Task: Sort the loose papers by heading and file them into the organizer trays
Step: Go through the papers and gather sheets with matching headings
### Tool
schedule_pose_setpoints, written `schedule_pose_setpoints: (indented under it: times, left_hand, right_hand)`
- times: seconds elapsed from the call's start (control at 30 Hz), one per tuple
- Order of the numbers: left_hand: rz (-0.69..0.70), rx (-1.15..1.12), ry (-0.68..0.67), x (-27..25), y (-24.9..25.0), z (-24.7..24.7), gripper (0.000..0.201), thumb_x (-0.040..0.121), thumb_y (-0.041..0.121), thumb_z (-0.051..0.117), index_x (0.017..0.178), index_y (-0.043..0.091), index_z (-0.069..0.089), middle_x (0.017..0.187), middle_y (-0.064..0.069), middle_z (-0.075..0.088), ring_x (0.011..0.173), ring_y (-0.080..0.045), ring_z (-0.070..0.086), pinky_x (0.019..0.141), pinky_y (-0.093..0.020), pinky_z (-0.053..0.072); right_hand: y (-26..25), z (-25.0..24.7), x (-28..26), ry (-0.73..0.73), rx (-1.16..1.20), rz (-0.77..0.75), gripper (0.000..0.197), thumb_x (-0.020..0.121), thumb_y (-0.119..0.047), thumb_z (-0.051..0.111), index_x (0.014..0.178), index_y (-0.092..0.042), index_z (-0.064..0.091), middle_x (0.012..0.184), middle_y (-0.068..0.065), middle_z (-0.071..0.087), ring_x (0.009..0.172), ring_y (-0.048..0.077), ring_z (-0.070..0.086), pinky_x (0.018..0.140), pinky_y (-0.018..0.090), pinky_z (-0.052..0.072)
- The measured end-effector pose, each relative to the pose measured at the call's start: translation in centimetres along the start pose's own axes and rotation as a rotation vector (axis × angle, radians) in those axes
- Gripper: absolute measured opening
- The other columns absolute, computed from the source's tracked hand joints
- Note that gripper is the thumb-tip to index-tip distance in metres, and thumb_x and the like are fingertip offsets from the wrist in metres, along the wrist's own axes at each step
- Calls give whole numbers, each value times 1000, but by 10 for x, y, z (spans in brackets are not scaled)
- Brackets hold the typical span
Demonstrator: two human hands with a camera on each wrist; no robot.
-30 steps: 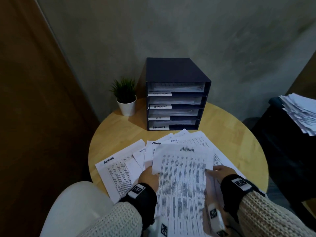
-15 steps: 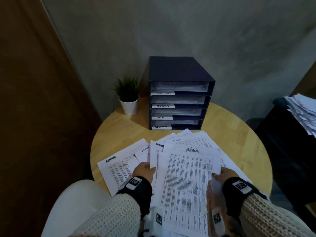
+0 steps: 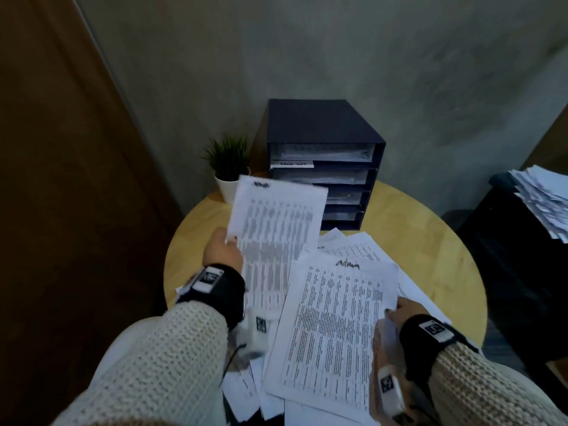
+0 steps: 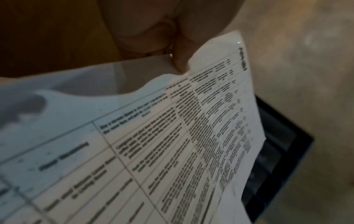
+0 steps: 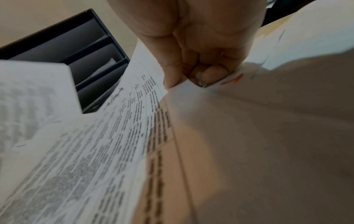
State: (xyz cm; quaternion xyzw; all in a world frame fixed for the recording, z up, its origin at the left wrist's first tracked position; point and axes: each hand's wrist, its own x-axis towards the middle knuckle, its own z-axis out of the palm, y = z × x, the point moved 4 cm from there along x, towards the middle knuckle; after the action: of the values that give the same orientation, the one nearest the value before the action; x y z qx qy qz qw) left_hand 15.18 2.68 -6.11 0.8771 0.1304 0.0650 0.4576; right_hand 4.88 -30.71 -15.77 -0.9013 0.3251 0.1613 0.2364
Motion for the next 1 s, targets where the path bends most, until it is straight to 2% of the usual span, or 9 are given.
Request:
schedule_pose_setpoints:
  times: [0.27,0.43,0.57,0.67,0.73,0.77,0.87,0.93,1.0]
  left_hand:
    - [145,-283,233,13,52,-61,19,99,10,38,111,4,51,104,-6,54,90,-18,48,79,-23,35]
    - [148,-375,269,10,50,-64,16,99,13,38,107,9,52,108,-7,58,92,-20,53,80,-25,39]
    - [98,-346,205,8,33,-48,27,99,17,39,122,9,51,118,-8,60,101,-22,56,88,-28,43]
    - [48,-371,172,4,20,-34,27,99,17,40,123,12,51,120,-9,60,109,-28,57,92,-32,44]
    - [20,-393,178,-1,13,-30,27,98,15,40,123,12,52,115,-7,61,105,-25,57,85,-26,40]
    - [5,-402,189,-3,11,-28,27,99,15,40,123,13,52,111,-4,60,101,-22,56,83,-24,38]
    - [-13,-393,163,-5,2,-21,25,98,16,41,118,15,54,103,-3,59,92,-18,55,78,-24,38]
    - [-15,-352,79,-4,-2,-10,23,97,16,42,114,14,56,99,-5,61,90,-21,57,76,-25,38]
    - [6,-280,-19,-7,-4,4,21,98,14,42,113,7,56,100,-11,60,90,-24,56,76,-25,37]
  right_hand:
    - [4,-2,-1,-6,58,33,37,99,-19,44,130,-2,53,133,14,56,120,28,54,98,29,43]
    - [4,-5,-3,-40,164,66,43,98,-11,47,140,-3,42,141,15,48,130,27,47,69,16,39]
    - [5,-14,-7,13,231,131,38,103,-20,35,138,-5,40,142,12,45,131,24,45,91,18,42]
    - [8,-14,-9,-36,355,118,42,99,-10,43,141,-2,39,143,16,44,131,28,46,44,2,38]
    - [11,-19,-15,-3,435,182,42,99,-7,40,140,0,40,143,16,45,130,28,46,35,3,34]
    - [12,-19,-16,11,447,207,40,100,-8,37,139,1,42,142,15,46,130,27,47,41,2,39]
    - [9,-19,-21,23,416,187,37,104,-19,30,133,-3,48,138,9,51,127,21,49,92,13,43]
    - [2,-22,-26,107,430,210,36,105,-21,29,132,-5,46,136,9,51,127,21,49,98,19,40]
    - [1,-19,-15,86,469,214,36,104,-18,32,134,-3,44,137,12,50,127,25,48,89,12,43]
